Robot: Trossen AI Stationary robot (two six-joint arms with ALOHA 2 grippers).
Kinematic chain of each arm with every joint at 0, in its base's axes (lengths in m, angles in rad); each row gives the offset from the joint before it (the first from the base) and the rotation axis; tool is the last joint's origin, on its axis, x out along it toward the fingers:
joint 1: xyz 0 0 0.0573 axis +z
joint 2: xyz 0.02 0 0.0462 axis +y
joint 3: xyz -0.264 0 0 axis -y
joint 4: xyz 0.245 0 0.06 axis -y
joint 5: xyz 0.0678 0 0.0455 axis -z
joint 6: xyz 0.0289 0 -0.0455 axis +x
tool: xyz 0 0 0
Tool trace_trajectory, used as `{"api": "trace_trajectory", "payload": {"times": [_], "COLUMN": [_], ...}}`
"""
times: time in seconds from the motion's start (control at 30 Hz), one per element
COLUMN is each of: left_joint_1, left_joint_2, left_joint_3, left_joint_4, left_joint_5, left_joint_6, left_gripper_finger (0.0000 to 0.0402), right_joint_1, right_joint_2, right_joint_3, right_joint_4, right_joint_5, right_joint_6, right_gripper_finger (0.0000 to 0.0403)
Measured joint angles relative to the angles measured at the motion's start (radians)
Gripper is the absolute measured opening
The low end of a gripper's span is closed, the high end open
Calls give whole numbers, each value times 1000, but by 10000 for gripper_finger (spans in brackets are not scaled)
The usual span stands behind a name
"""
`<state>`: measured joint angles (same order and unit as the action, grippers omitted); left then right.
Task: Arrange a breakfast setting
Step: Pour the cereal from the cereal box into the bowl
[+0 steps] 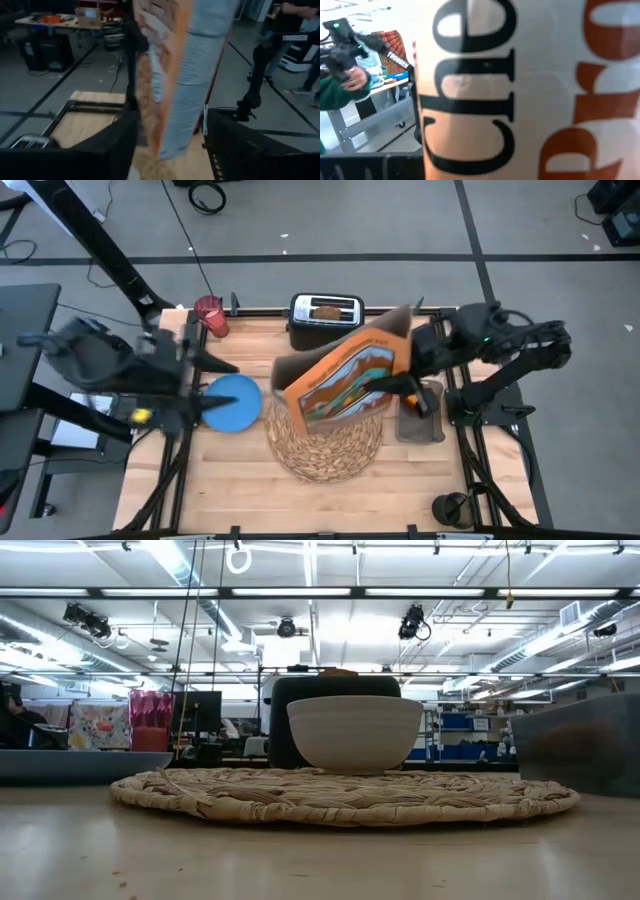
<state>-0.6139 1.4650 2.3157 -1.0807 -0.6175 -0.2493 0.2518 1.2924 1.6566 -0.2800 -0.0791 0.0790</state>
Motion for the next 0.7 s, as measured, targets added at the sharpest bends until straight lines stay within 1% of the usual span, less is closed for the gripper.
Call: {"api": "trace_trajectory", "payload": {"times": [0.17,0.27,0.37,0.53,0.63,0.7], "left_joint_1": [142,210,239,259,260,258], "left_joint_2": [103,142,169,206,211,214], "left_joint_3": [-1,-1,0,1,1,1], "left_joint_4": [111,149,202,274,278,279], "left_joint_5": [109,179,222,243,238,250], "left_joint_6": [59,74,108,158,163,164], "left_gripper_finger": [330,356,361,362,362,362], "right_joint_1": [-34,-48,-61,-70,-70,-70], "right_joint_2": [-36,-56,-78,-102,-115,-126], "right_joint_3": [0,0,-1,-1,-1,-1], "right_joint_4": [-19,-35,-53,-84,-100,-105], "right_joint_5": [-48,-53,-59,-61,-42,-6], "right_joint_6": [-3,-1,0,7,1,1], "right_gripper_finger": [140,140,140,140,139,139]}}
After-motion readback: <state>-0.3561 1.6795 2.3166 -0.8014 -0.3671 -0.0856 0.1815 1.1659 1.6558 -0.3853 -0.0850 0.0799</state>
